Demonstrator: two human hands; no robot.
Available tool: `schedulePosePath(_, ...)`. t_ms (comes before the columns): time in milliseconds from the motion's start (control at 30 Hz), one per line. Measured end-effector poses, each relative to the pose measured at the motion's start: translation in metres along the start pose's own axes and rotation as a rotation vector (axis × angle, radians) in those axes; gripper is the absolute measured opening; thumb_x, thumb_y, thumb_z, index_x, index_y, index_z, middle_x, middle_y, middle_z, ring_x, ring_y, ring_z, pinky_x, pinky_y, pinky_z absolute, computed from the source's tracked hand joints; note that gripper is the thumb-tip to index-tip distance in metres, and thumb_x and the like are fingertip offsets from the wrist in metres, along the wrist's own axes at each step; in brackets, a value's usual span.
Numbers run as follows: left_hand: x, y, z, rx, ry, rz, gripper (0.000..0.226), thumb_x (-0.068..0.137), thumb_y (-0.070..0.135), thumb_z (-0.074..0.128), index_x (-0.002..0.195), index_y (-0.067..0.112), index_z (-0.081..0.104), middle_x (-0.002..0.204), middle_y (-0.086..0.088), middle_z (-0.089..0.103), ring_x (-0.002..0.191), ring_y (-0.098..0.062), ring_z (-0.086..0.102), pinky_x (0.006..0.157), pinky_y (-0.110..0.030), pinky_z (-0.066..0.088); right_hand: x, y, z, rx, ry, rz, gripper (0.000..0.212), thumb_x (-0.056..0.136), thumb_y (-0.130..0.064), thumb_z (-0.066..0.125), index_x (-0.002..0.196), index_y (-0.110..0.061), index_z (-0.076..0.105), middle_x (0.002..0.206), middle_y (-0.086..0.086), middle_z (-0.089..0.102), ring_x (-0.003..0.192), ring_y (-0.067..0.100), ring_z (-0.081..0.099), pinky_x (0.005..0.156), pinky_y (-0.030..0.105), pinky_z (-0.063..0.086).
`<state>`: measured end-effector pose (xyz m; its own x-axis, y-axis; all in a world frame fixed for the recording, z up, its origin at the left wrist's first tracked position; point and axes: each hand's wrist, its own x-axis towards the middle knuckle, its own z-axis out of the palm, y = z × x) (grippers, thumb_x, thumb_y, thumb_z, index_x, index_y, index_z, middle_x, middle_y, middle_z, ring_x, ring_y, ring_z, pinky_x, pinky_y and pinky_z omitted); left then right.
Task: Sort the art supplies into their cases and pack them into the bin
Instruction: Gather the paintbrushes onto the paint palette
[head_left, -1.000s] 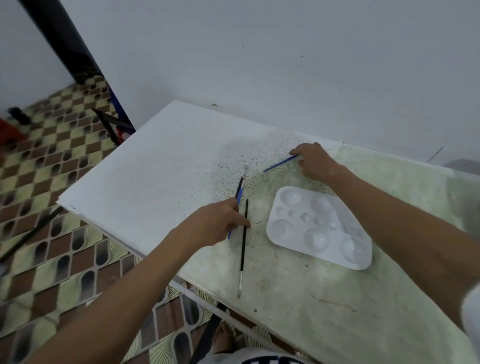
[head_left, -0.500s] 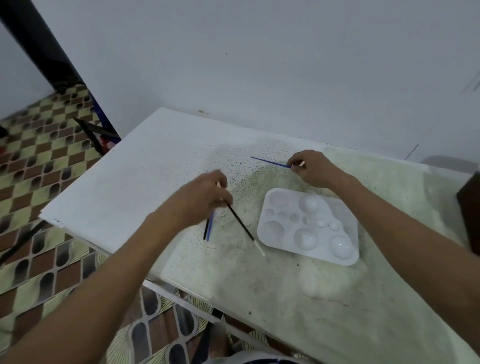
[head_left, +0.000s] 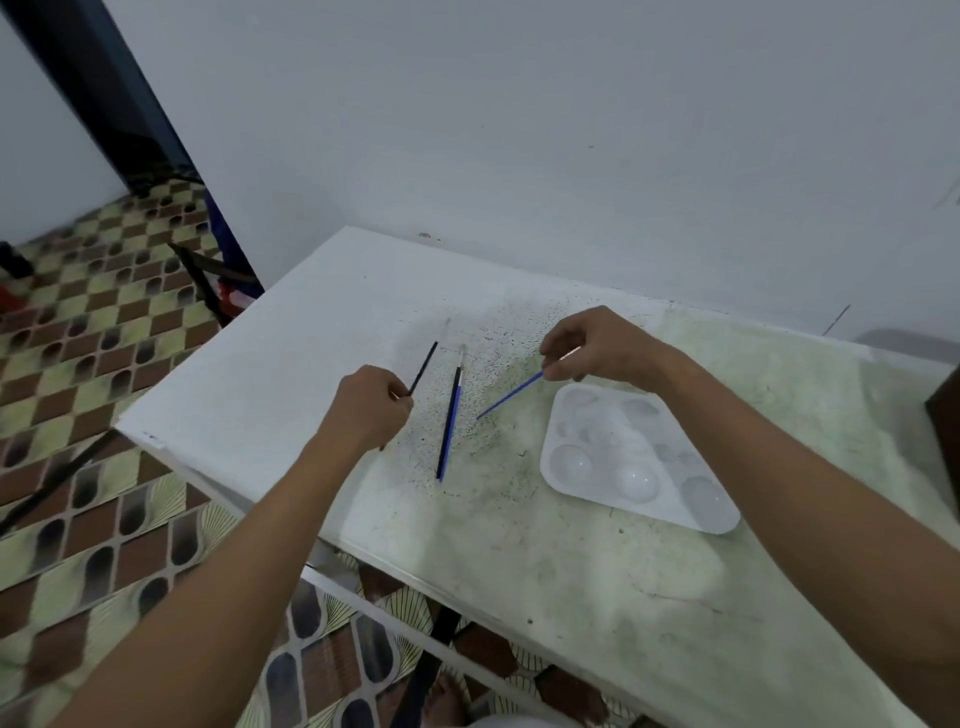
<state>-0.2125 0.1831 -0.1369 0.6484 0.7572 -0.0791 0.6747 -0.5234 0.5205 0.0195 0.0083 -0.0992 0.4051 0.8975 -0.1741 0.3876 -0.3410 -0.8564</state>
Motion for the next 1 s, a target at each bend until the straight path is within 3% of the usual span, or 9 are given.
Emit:
schedulePosePath(200, -0.012, 0.004, 0.019, -0.165, -0.104, -0.051, 0.014, 0.085, 0.022, 0.071, 0.090, 0.009, 0.070, 0.075, -0.004, 0.067, 0.049, -0.013, 0.061, 0.047, -0.020, 0.049, 0.017, -0.014, 0.022, 0.416, -0.045, 0.123, 0.012, 0.077, 0.004, 0.072, 0.086, 0.000, 0.066, 0.080, 0.013, 0.067, 0.075, 0.022, 0.067, 0.075, 0.031, 0.059)
schedulePosePath(267, -0.013, 0.003, 0.023, -0.174, -0.112, -0.063, 0.016, 0.085, 0.024, 0.071, 0.091, 0.009, 0.071, 0.075, -0.003, 0.067, 0.050, -0.012, 0.060, 0.049, -0.019, 0.047, 0.021, -0.012, 0.037, 0.435, -0.029, 0.180, 0.011, 0.080, 0.004, 0.069, 0.090, 0.003, 0.066, 0.078, 0.016, 0.068, 0.071, 0.024, 0.069, 0.071, 0.031, 0.060)
schedulePosePath(333, -0.013, 0.003, 0.024, -0.178, -0.121, -0.059, 0.017, 0.085, 0.024, 0.071, 0.090, 0.008, 0.073, 0.070, -0.003, 0.067, 0.051, -0.011, 0.058, 0.050, -0.020, 0.048, 0.025, -0.011, 0.056, 0.323, -0.017, 0.216, 0.013, 0.080, 0.001, 0.071, 0.092, 0.006, 0.067, 0.079, 0.019, 0.069, 0.067, 0.022, 0.070, 0.066, 0.029, 0.060)
schedulePosePath(500, -0.014, 0.005, 0.027, -0.167, -0.112, -0.038, 0.019, 0.082, 0.028, 0.074, 0.082, 0.009, 0.074, 0.070, -0.005, 0.069, 0.053, -0.010, 0.056, 0.061, -0.029, 0.054, 0.036, -0.011, 0.102, 0.014, 0.069, 0.258, 0.019, 0.079, -0.007, 0.075, 0.068, 0.003, 0.063, 0.066, 0.017, 0.065, 0.058, 0.022, 0.068, 0.067, 0.038, 0.061)
schedulePosePath(667, -0.012, 0.000, 0.027, -0.208, -0.116, -0.057, 0.014, 0.079, 0.023, 0.071, 0.085, 0.011, 0.075, 0.072, 0.000, 0.068, 0.055, -0.010, 0.059, 0.057, -0.027, 0.055, 0.034, -0.010, 0.125, -0.062, 0.177, 0.183, 0.047, 0.079, -0.018, 0.076, 0.101, 0.021, 0.059, 0.088, 0.033, 0.066, 0.073, 0.036, 0.070, 0.069, 0.048, 0.058)
schedulePosePath(767, -0.010, -0.003, 0.027, -0.199, -0.126, -0.041, 0.016, 0.079, 0.029, 0.074, 0.083, 0.014, 0.075, 0.075, 0.000, 0.070, 0.059, -0.009, 0.059, 0.058, -0.025, 0.053, 0.027, -0.005, 0.136, -0.181, 0.233, 0.152, 0.035, 0.082, -0.021, 0.072, 0.082, 0.013, 0.067, 0.076, 0.028, 0.068, 0.058, 0.027, 0.064, 0.062, 0.033, 0.055)
schedulePosePath(867, -0.008, -0.006, 0.027, -0.200, -0.141, -0.035, 0.014, 0.079, 0.028, 0.074, 0.086, 0.015, 0.075, 0.076, 0.003, 0.068, 0.062, -0.006, 0.058, 0.057, -0.022, 0.050, 0.024, -0.004, 0.145, -0.224, 0.258, 0.143, 0.041, 0.082, -0.026, 0.072, 0.059, 0.006, 0.063, 0.050, 0.015, 0.055, 0.044, 0.016, 0.043, 0.044, 0.013, 0.034)
schedulePosePath(1000, -0.005, -0.008, 0.026, -0.194, -0.132, -0.023, 0.015, 0.079, 0.031, 0.073, 0.083, 0.017, 0.074, 0.076, 0.003, 0.068, 0.066, -0.008, 0.060, 0.057, -0.023, 0.050, 0.030, -0.007, 0.153, -0.220, 0.288, 0.138, 0.034, 0.077, -0.024, 0.076, 0.057, 0.000, 0.062, 0.041, 0.001, 0.041, 0.036, 0.010, 0.033, 0.043, 0.020, 0.031)
